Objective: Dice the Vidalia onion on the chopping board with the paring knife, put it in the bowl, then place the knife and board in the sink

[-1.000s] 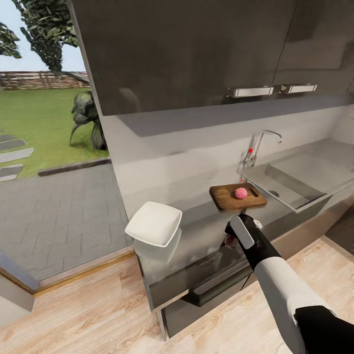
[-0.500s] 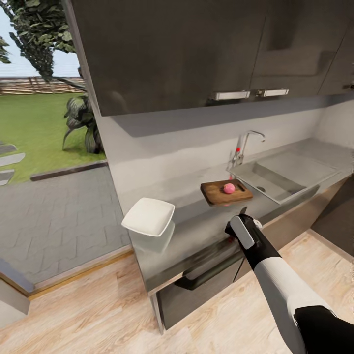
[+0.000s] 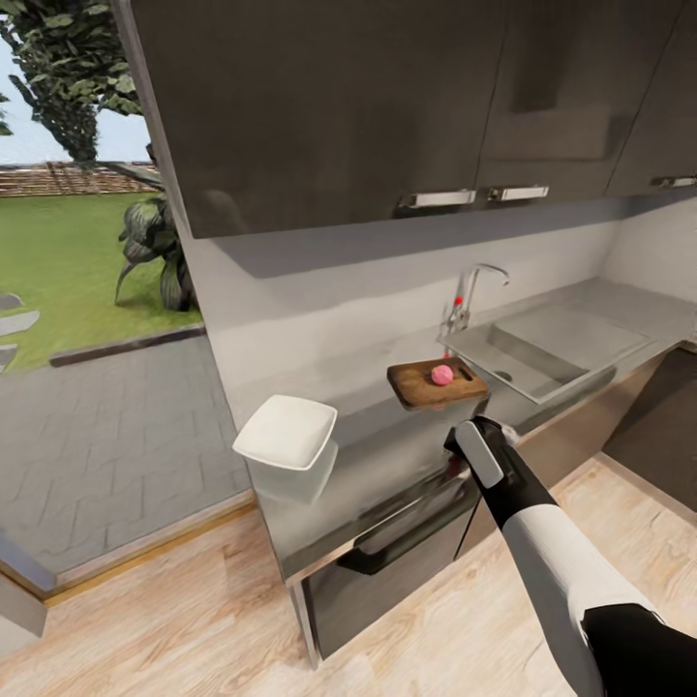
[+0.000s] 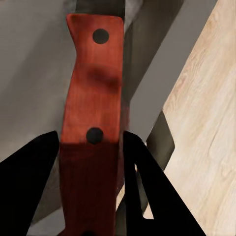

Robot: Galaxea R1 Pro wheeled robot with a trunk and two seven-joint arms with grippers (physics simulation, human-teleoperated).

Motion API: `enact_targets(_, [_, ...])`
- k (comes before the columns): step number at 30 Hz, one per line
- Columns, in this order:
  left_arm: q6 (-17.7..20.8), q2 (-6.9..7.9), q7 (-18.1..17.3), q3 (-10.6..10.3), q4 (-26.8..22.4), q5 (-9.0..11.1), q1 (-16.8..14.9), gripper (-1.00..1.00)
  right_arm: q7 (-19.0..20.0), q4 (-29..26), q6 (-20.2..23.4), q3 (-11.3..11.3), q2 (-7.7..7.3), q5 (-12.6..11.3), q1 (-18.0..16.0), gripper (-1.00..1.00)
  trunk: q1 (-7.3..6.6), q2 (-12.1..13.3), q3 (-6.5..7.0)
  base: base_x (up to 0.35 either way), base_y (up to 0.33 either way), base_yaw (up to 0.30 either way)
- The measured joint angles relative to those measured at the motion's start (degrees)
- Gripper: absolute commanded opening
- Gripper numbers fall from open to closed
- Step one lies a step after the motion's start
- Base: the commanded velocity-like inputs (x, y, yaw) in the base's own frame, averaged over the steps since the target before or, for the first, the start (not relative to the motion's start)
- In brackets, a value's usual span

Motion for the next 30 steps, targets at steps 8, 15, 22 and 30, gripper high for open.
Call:
enact_targets(8, [0.0, -0.02, 0.0, 0.0, 0.4, 0.0, 0.0, 1.0, -0.1, -3.8, -1.4, 0.0, -0.3, 0.3, 0.0, -1.0, 0.0, 0.0, 0.73, 0.0, 0.0, -0.001])
enact_targets(15, [0.1, -0.06, 0.0, 0.1, 0.7, 0.0, 0.0, 1.0, -0.1, -6.7, -1.4, 0.1, -0.48, 0.4, 0.0, -1.0, 0.0, 0.0, 1.37, 0.0, 0.0, 0.0])
enact_targets(22, [0.1, -0.08, 0.1, 0.1, 1.0, 0.0, 0.0, 1.0, 0.1, -7.2, -1.5, 0.1, -0.96, 4.9, 0.0, -1.0, 0.0, 0.0, 2.01, 0.0, 0.0, 0.0])
enact_targets(30, [0.0, -0.08, 0.3, 0.1, 1.1, 0.1, 0.0, 1.0, 0.3, -11.8, -1.1, 0.4, -0.87, 8.8, 0.1, -1.0, 0.0, 0.0, 2.75, 0.0, -0.037, 0.0])
